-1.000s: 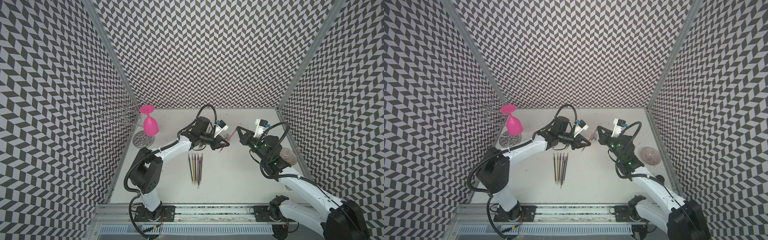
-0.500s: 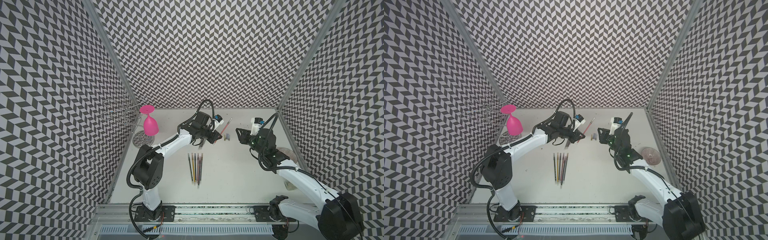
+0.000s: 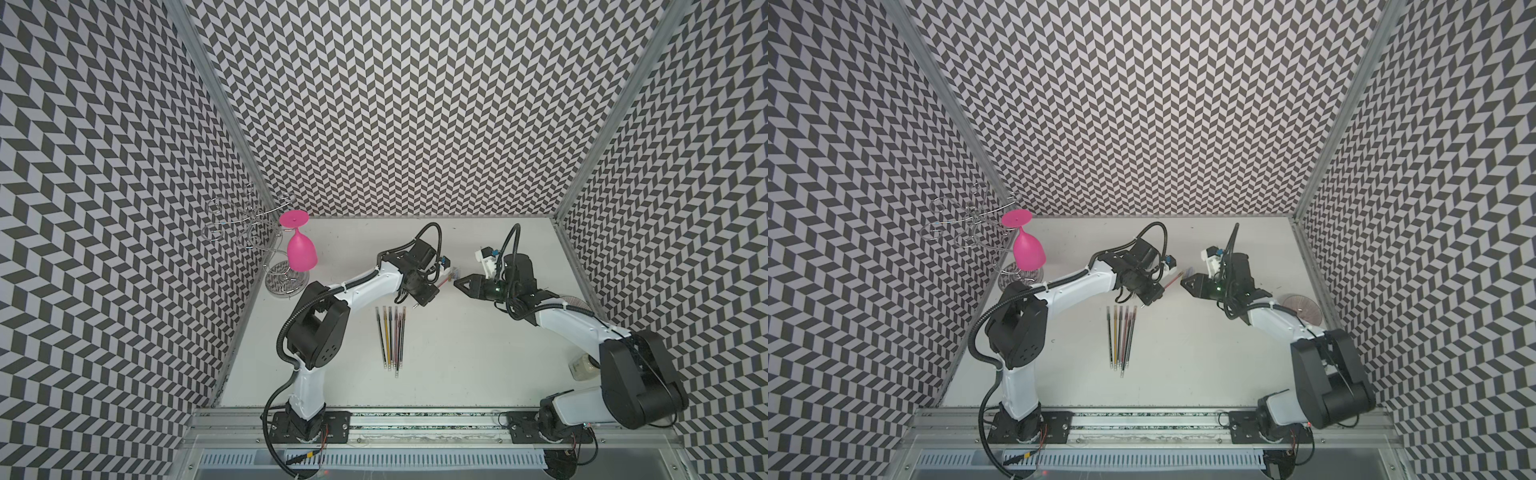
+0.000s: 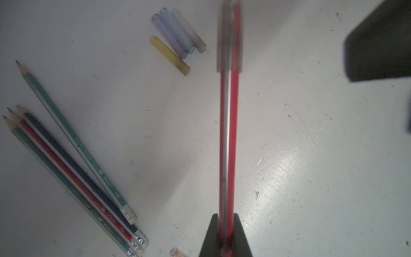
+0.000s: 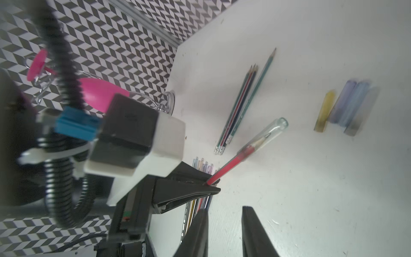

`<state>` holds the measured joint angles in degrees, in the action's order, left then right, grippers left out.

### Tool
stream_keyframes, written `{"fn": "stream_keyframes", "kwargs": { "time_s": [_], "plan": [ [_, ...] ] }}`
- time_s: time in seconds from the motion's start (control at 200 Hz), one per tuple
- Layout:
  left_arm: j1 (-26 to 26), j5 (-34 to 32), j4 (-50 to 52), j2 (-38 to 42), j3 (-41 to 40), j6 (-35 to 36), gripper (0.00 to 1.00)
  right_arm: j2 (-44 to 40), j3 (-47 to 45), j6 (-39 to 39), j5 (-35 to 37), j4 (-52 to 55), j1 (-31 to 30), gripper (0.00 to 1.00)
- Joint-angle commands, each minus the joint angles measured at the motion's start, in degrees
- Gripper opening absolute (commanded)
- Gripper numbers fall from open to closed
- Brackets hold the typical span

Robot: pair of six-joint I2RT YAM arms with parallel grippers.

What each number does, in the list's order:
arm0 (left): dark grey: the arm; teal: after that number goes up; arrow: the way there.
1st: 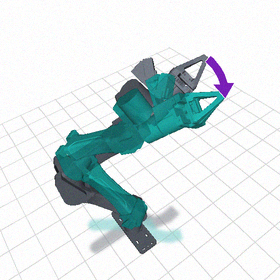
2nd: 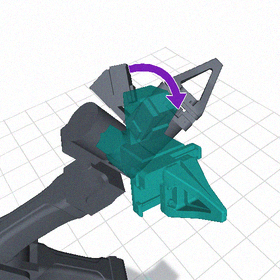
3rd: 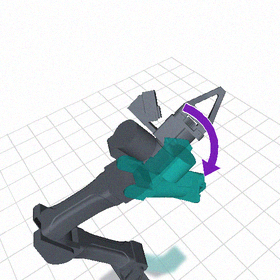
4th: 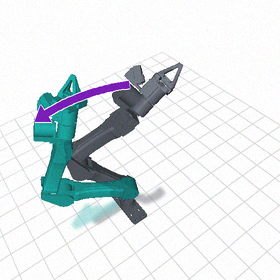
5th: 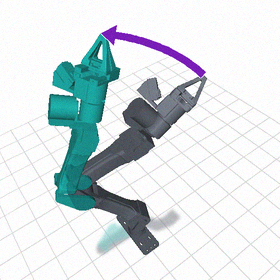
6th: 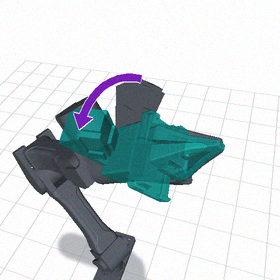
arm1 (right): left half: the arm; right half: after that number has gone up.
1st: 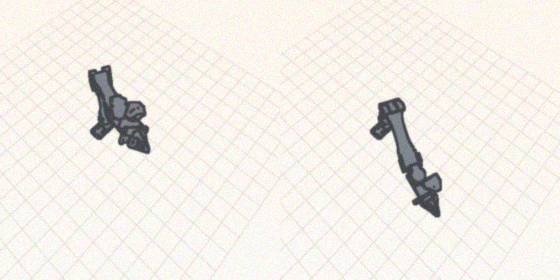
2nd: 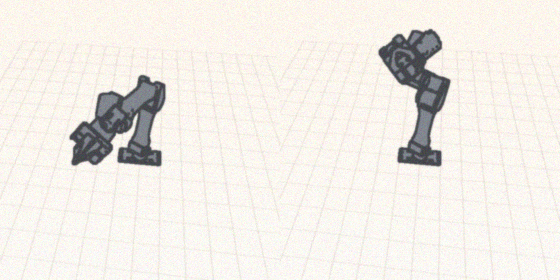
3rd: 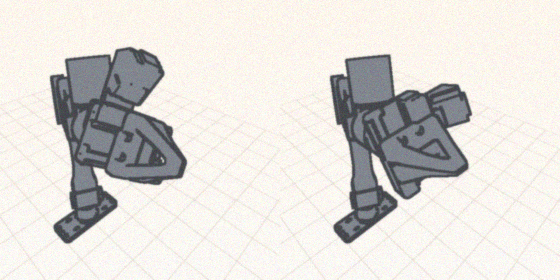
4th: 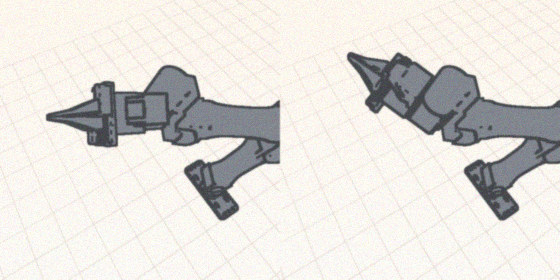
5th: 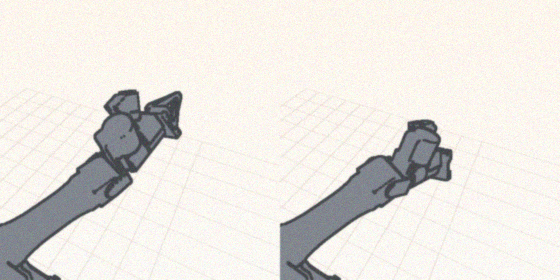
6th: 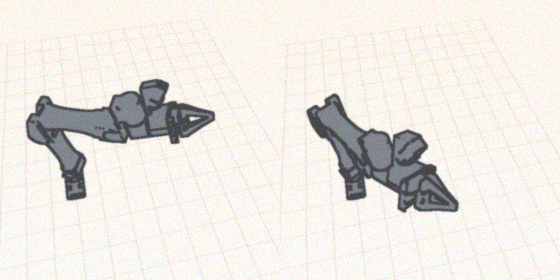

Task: Remove the protective cover of the pencils
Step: Remove the protective sleeve from the pencil.

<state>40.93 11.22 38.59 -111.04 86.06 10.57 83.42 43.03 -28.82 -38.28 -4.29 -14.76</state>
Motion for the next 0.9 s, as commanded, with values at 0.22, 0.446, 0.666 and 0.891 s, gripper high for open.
{"fn": "stream_keyframes", "kwargs": {
  "time_s": [0.22,0.446,0.666,0.891],
  "plan": [
    [2.8,-2.5,1.6,0.3,1.0,1.5,0.0,2.4,-4.2,-5.6,-7.8,-10.3,4.2,0.29],
    [3.3,-1.0,1.9,0.2,1.1,2.2,0.0,4.6,-6.3,-11.5,-13.5,-18.9,6.2,0.28],
    [4.3,0.2,2.2,0.5,0.6,4.2,0.0,6.4,-5.1,-12.2,-14.2,-19.5,6.6,0.3],
    [5.1,1.2,2.4,0.6,0.3,5.3,0.0,7.4,-5.1,-12.6,-14.2,-20.1,6.7,0.3]
  ]
}}
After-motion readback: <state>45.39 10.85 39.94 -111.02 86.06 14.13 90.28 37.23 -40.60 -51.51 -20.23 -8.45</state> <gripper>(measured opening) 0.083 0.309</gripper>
